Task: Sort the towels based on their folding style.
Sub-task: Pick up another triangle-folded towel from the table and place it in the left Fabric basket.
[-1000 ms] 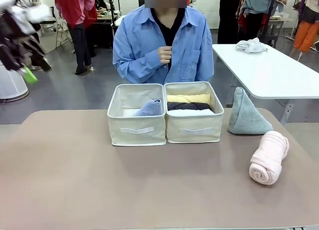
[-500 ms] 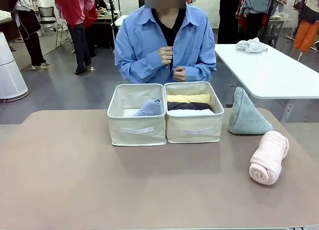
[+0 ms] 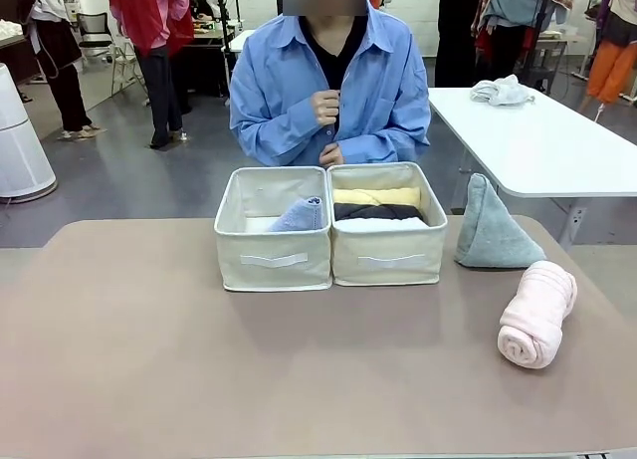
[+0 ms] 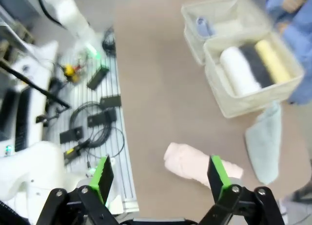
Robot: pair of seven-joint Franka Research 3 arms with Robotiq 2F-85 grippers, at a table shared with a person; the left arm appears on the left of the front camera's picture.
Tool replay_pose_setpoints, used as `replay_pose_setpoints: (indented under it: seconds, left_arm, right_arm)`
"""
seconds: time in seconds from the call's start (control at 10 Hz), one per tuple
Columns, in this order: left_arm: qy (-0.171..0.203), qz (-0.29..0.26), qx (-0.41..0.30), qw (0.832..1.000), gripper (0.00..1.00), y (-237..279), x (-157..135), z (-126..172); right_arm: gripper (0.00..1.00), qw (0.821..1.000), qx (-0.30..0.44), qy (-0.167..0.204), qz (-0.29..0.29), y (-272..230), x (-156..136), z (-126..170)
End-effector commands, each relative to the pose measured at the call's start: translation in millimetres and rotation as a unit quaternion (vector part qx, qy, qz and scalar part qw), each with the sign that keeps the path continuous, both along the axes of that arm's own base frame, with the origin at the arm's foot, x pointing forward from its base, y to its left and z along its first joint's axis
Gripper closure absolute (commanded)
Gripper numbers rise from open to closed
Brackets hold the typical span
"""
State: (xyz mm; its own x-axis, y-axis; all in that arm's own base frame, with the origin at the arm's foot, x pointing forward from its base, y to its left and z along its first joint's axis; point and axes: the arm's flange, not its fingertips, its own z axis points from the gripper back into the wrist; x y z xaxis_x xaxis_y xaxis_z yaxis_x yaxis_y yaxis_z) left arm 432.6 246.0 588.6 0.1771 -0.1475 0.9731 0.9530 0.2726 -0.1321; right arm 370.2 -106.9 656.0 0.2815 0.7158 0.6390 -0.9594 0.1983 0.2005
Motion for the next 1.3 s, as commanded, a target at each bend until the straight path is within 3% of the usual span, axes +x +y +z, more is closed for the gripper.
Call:
replay_pose_setpoints:
  seconds: [0.0, 0.3, 0.5, 0.6, 0.7, 0.8, 0.9, 1.0, 1.1, 1.2]
  left_arm:
    - [-0.008, -0.002, 0.003, 1.0, 0.0, 0, -2, 7]
    - [-0.008, -0.002, 0.003, 1.0, 0.0, 0, -2, 7]
    - [-0.008, -0.002, 0.003, 1.0, 0.0, 0, -2, 7]
    - [-0.008, -0.002, 0.003, 1.0, 0.0, 0, -2, 7]
    - [-0.008, -0.002, 0.003, 1.0, 0.0, 0, -2, 7]
    - [-0.008, -0.002, 0.003, 1.0, 0.0, 0, -2, 7]
    - [-0.008, -0.002, 0.003, 1.0, 0.0, 0, -2, 7]
    - [-0.008, -0.002, 0.003, 1.0, 0.0, 0, -2, 7]
    - [-0.008, -0.002, 0.003, 1.0, 0.0, 0, -2, 7]
    - [-0.008, -0.002, 0.003, 1.0, 0.0, 0, -2, 7]
  right_arm:
    - [0.0, 0.997, -0.071, 0.024, 0.026, 44, 46, 13]
    - [0.0, 0.988, -0.152, 0.014, 0.014, 103, 96, 14]
    - [0.0, 0.961, -0.262, -0.064, -0.065, 134, 111, -17]
    - [0.0, 0.953, -0.281, -0.086, -0.072, 136, 98, -25]
    - [0.0, 0.955, -0.283, -0.058, -0.059, 120, 54, -14]
    - [0.0, 0.94, -0.334, -0.023, -0.07, 72, -25, 10]
    - [0.0, 0.929, -0.352, -0.039, -0.111, 28, -85, 30]
    - [0.0, 0.927, -0.348, -0.021, -0.139, -5, -125, 39]
    - [0.0, 0.926, -0.339, -0.014, -0.163, -33, -147, 41]
    - [0.0, 0.928, -0.33, -0.015, -0.172, -49, -150, 38]
